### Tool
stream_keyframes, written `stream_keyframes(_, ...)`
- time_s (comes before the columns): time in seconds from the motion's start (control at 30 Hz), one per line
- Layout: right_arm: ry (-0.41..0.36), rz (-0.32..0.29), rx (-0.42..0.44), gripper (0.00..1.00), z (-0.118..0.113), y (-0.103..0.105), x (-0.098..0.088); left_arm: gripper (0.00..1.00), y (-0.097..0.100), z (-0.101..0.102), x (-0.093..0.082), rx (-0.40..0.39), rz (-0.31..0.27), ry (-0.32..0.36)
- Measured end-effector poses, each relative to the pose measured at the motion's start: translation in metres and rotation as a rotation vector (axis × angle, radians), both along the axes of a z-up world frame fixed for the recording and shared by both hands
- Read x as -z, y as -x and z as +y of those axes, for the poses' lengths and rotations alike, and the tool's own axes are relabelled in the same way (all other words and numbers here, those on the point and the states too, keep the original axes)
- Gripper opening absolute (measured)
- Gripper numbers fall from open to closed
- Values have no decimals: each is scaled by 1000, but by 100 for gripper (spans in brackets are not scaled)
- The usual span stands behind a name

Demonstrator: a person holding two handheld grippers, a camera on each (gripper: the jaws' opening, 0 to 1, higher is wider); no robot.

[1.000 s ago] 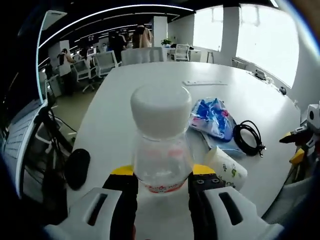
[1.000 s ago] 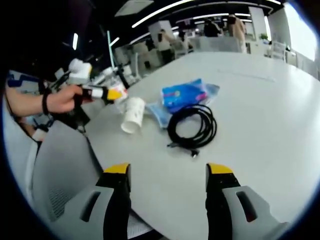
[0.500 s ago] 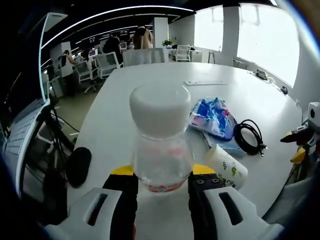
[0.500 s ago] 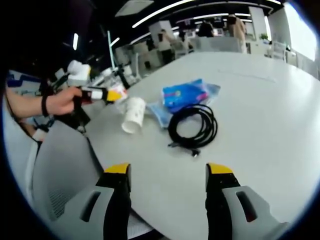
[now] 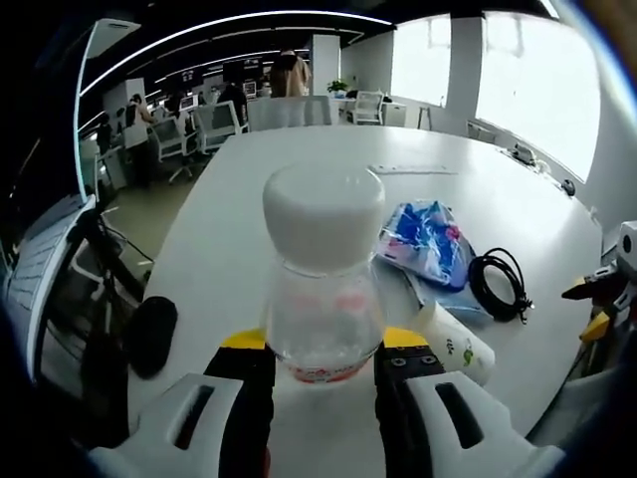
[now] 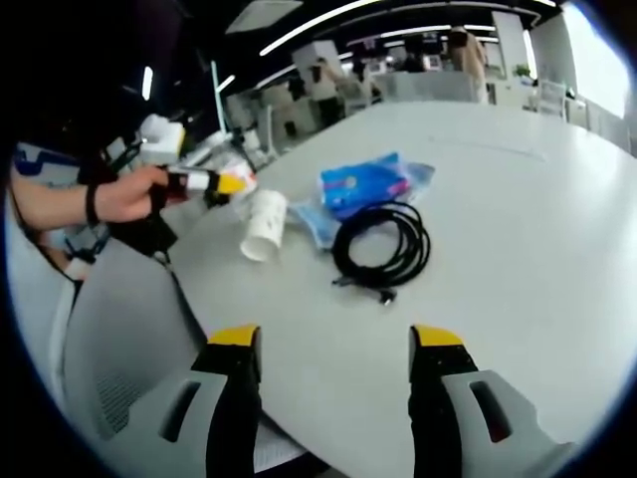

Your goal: Arrange the tabletop items into an orderly group along one side of the table until the central work area is clear of visible clutter.

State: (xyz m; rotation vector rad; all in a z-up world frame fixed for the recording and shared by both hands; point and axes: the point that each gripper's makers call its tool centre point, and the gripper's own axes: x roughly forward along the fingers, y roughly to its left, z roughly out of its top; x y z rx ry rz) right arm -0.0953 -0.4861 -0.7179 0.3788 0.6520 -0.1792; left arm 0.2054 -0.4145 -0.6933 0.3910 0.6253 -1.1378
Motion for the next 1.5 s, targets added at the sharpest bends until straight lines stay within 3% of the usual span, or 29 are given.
stream_keyframes(0.53,-1,5,9,58,-3,1,0,38,-10,-26,0,-11,4,8)
stream_keyframes(1.1,-3,16,17,57,-6,8,2,38,-24,-50,0,-85,25,27)
stream_keyframes(1.5,-4,22,31,58,-10,12,1,38,-37,-75,0,-81,32,32)
